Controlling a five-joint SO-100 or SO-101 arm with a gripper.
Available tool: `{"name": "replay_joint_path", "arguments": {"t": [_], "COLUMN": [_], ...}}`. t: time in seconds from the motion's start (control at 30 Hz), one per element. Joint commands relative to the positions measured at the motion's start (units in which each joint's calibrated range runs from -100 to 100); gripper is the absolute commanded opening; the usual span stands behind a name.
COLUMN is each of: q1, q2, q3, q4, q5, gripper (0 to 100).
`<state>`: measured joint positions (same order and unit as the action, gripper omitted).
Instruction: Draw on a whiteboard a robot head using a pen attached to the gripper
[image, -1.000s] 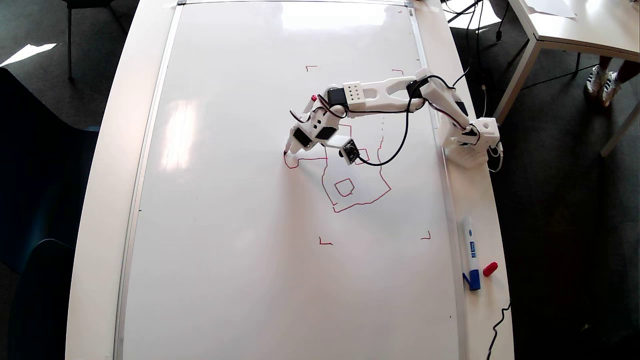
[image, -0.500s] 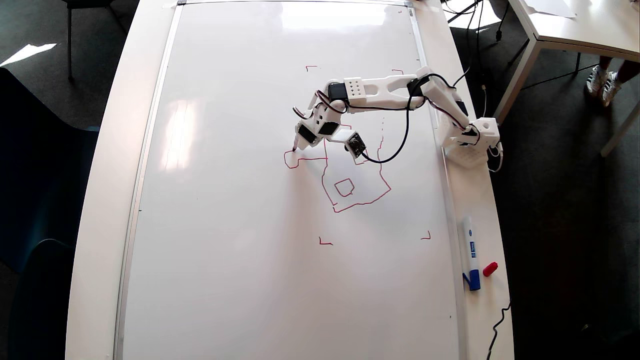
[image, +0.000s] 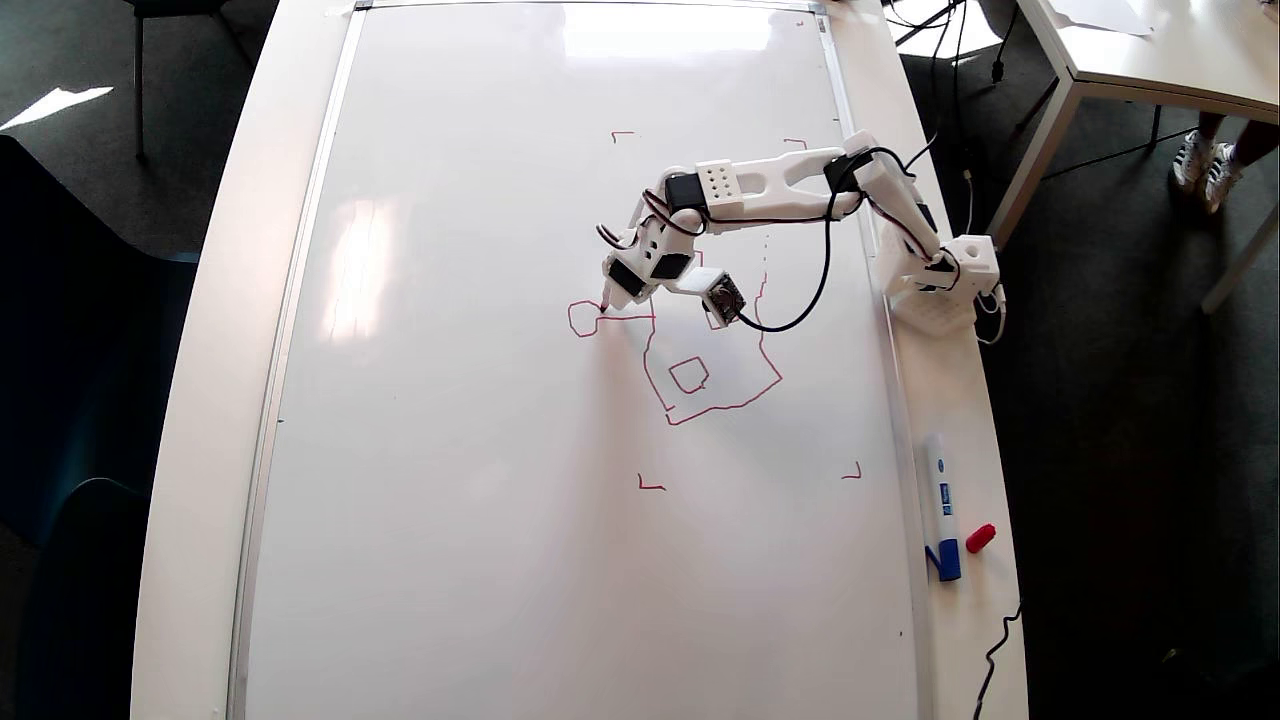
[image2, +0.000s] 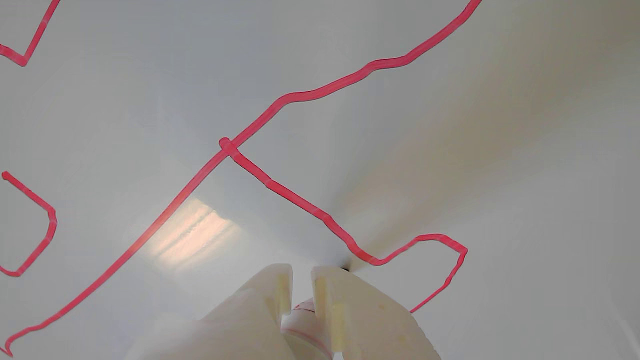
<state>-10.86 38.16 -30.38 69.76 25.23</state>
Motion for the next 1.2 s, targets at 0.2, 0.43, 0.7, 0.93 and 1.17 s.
{"name": "replay_joint_path", "arguments": {"t": [0.2,0.43,0.7,0.93,1.17], "q1": [-1.1,1.8,4.8,4.6,7.1], "q2": [-3.4,-12.4,-28.2,-50.6,-80.1], "q3": [1.3,0.7,6.9,26.4,53.3], "q4": [-2.6,-2.7,-2.7,-2.8,-5.1], "q5": [-2.4,-2.4,-6.7,-6.8,-6.8], "gripper": [1,1,1,1,1]}}
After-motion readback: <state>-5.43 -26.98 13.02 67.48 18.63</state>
